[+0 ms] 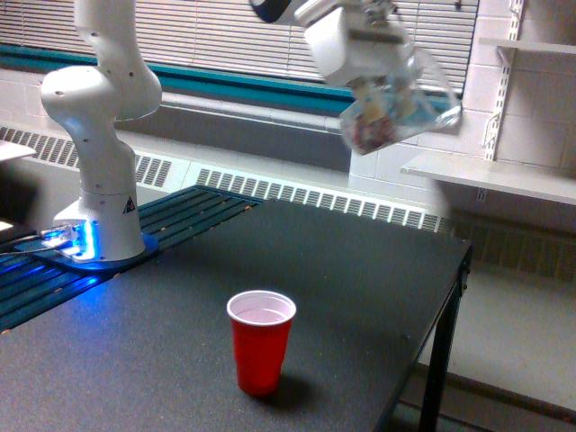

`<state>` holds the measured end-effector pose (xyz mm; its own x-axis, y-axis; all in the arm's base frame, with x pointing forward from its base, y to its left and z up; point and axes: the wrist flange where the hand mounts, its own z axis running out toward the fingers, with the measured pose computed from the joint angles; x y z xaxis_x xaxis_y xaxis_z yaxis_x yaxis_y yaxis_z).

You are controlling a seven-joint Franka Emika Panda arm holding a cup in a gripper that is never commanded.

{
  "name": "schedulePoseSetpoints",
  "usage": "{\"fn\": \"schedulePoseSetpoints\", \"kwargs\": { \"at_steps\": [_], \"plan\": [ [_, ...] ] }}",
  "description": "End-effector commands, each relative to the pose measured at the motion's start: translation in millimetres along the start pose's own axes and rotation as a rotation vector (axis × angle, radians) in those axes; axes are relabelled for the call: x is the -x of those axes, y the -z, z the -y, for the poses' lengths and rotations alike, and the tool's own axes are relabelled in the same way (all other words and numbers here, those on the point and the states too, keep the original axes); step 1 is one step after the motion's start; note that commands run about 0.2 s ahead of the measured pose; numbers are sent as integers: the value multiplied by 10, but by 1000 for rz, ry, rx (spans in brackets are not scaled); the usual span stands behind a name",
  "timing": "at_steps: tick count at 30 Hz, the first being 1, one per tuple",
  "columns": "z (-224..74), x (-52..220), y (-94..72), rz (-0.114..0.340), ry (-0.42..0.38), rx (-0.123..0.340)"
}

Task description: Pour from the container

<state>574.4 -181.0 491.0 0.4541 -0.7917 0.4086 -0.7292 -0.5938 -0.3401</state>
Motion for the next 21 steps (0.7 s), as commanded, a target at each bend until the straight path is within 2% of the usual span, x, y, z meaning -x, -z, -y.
{"fn": "schedulePoseSetpoints", "kwargs": {
  "at_steps": [1,4,13,21],
  "plan": [
    [-256,103,20,5,43,2],
    [-386,210,-31,26,52,19],
    [-697,560,-200,85,46,26],
    [-1015,872,-371,149,35,61]
  ]
}}
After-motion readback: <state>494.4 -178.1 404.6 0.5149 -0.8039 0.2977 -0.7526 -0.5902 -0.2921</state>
